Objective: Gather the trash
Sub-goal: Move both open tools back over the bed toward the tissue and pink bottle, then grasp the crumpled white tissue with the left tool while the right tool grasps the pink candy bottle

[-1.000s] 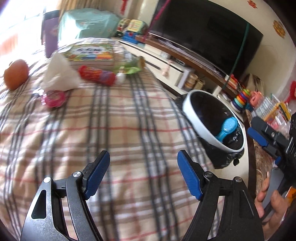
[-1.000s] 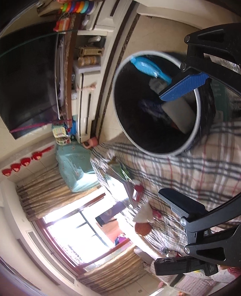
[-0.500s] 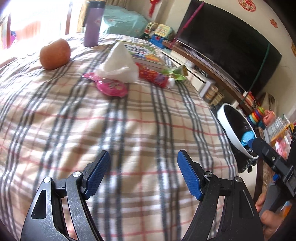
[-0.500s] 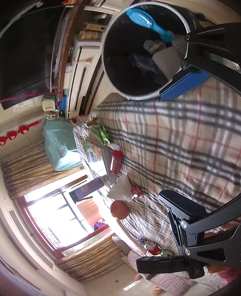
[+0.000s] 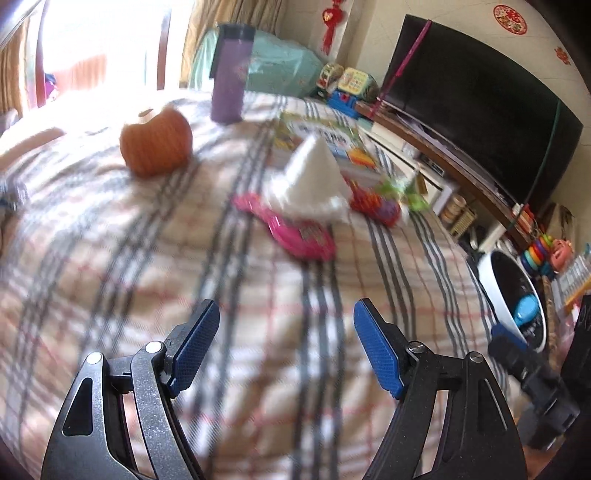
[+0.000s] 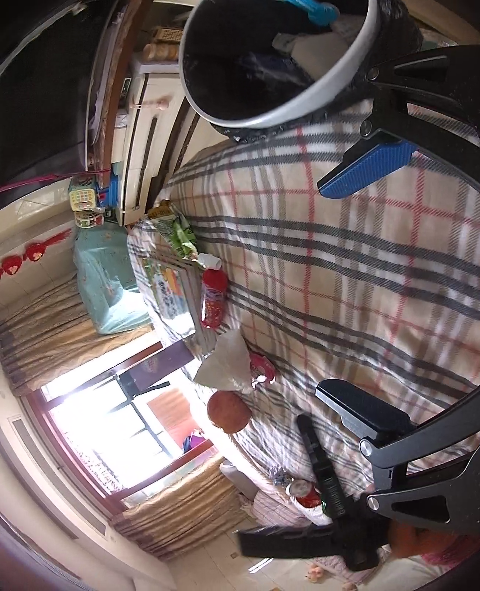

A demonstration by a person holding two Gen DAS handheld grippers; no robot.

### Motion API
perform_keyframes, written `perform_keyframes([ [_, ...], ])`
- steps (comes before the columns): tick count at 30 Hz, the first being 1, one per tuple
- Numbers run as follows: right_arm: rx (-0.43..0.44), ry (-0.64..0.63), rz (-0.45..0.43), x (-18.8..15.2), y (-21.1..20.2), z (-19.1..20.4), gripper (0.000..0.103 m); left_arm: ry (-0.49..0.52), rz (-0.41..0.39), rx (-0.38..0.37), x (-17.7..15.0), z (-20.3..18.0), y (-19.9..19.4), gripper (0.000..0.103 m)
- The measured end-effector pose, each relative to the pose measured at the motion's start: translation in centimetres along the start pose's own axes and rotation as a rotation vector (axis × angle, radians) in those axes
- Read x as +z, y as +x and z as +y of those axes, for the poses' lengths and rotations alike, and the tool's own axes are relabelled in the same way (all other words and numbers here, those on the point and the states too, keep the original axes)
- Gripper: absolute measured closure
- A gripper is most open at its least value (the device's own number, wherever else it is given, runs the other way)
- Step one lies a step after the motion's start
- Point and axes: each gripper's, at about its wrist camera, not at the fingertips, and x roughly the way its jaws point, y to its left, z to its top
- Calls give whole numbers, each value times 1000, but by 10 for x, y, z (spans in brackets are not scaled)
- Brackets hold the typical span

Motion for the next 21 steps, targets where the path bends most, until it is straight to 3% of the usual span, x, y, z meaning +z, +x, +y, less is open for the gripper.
perform_keyframes([
  [5, 18, 58, 56, 3, 12, -10, 4, 32, -47, -5, 37, 4, 15, 26],
  [12, 24, 80, 62, 5, 14, -15, 4, 88, -52, -51, 72, -4, 54, 29],
  [15, 16, 69, 79, 6, 21, -12, 4, 116, -7, -59, 76, -7, 72, 64],
  [16, 13, 64, 79, 6, 22, -11, 4, 114, 7, -79, 76, -6, 75, 82],
  [21, -23, 2, 88, 13, 32, 4, 4, 114, 19, -137, 68, -1, 68, 93],
])
